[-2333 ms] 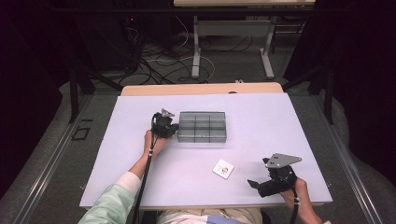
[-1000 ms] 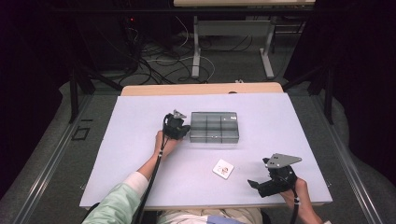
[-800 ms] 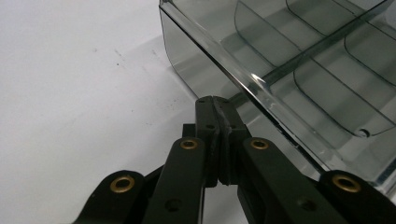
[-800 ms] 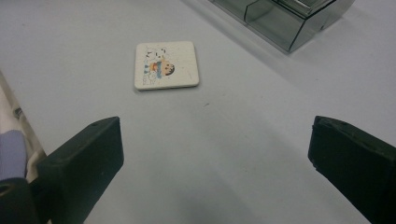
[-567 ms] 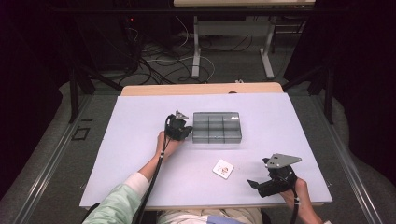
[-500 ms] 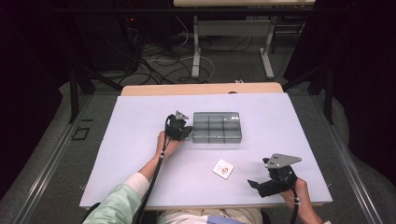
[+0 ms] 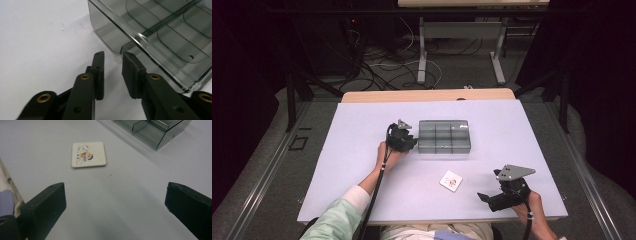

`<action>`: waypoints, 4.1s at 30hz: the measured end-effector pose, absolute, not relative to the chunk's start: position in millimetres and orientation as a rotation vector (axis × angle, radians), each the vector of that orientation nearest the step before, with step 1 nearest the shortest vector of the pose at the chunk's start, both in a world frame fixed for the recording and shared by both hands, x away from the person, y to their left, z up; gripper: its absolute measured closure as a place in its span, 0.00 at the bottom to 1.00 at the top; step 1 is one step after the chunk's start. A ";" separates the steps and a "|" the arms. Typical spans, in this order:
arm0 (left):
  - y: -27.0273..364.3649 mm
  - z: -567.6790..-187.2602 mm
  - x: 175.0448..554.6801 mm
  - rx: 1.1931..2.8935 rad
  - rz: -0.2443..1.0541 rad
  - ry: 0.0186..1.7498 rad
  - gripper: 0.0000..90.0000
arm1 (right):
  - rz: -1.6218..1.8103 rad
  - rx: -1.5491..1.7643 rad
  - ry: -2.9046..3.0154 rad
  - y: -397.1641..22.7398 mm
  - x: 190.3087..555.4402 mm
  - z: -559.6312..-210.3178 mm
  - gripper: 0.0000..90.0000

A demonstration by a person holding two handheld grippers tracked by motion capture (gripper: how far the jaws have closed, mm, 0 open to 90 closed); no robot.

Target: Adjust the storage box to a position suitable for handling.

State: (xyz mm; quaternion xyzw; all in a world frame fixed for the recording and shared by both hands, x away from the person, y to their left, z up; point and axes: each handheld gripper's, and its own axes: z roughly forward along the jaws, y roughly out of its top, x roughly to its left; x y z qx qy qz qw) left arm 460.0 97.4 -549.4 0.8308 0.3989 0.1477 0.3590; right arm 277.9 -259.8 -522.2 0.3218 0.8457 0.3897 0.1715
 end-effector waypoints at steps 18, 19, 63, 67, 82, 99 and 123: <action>125.0 -536.2 413.1 2.251 0.375 1.027 0.13 | 1.107 0.909 2.404 -259.7 277.4 -521.7 0.03; 126.6 -535.4 409.2 2.252 0.382 1.020 0.11 | 1.109 0.921 2.404 -259.2 276.7 -521.7 0.03; 187.8 -531.4 323.3 2.302 0.412 0.988 0.00 | 1.109 0.950 2.461 -232.5 320.1 -522.8 0.04; 187.8 -531.6 323.5 2.301 0.416 0.984 0.00 | 1.100 0.939 2.471 -225.9 332.3 -520.4 0.04; 186.7 -533.4 324.0 2.293 0.425 0.985 0.00 | 1.227 0.989 2.404 -209.3 386.2 -503.1 0.04; 184.9 -532.2 324.6 2.299 0.410 0.984 0.00 | 1.205 1.051 2.416 -183.9 453.8 -493.0 0.04; 182.7 -534.6 328.1 2.275 0.408 0.972 0.00 | 1.094 1.373 2.257 -150.2 532.4 -498.0 1.00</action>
